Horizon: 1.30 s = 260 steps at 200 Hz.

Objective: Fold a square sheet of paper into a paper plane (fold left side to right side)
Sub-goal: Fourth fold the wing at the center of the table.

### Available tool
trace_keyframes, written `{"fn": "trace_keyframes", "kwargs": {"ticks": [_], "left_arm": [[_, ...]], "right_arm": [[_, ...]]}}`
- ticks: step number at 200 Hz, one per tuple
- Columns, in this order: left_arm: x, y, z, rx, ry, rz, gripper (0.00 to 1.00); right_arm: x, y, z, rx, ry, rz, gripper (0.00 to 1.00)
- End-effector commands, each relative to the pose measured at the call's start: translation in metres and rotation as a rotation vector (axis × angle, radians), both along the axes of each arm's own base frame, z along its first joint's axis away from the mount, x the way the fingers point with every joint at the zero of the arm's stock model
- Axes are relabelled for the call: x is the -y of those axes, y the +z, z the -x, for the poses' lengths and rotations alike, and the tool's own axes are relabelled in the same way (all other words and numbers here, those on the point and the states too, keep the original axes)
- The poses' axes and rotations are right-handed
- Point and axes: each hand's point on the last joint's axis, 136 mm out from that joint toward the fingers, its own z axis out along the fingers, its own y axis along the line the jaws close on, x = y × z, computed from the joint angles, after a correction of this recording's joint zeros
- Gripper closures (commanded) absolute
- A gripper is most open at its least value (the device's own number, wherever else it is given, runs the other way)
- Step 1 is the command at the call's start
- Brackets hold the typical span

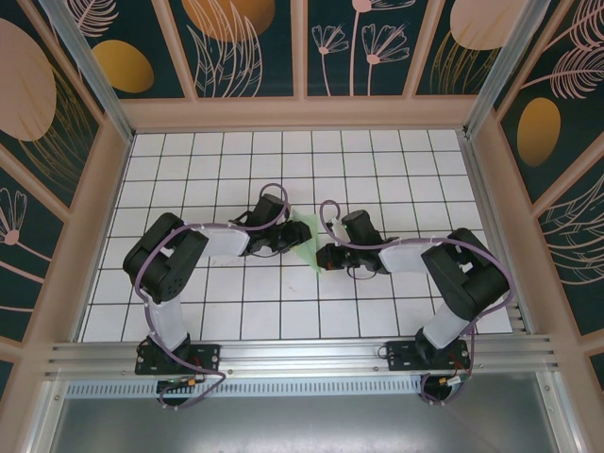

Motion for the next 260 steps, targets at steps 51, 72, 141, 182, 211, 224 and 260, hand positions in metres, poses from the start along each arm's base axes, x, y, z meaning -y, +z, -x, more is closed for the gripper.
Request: {"fn": "trace_keyframes", "kwargs": {"ticks": [51, 72, 141, 182, 211, 224, 260], "left_arm": [[-0.008, -0.023, 0.004, -0.045, 0.015, -0.083, 0.56], [-0.011, -0.028, 0.006, -0.053, 0.019, -0.103, 0.56], [-0.013, -0.032, 0.008, -0.058, 0.018, -0.120, 0.55], [-0.013, -0.030, 0.008, -0.054, 0.019, -0.119, 0.56], [-0.013, -0.030, 0.009, -0.056, 0.017, -0.120, 0.56], [-0.014, -0.030, 0.008, -0.055, 0.019, -0.122, 0.56], [-0.014, -0.031, 0.009, -0.056, 0.018, -0.124, 0.56]], "right_arm": [[0.000, 0.000, 0.001, -0.021, -0.001, -0.032, 0.90], [0.000, 0.001, 0.000, -0.020, -0.004, -0.034, 0.88], [0.008, 0.032, -0.013, 0.038, -0.032, -0.055, 0.70], [0.017, 0.056, -0.038, 0.051, -0.070, -0.152, 0.65], [0.012, 0.055, -0.054, 0.029, -0.068, -0.192, 0.65], [0.008, 0.055, -0.060, 0.019, -0.060, -0.212, 0.67], [0.000, 0.047, -0.070, -0.009, -0.052, -0.217, 0.68]]}}
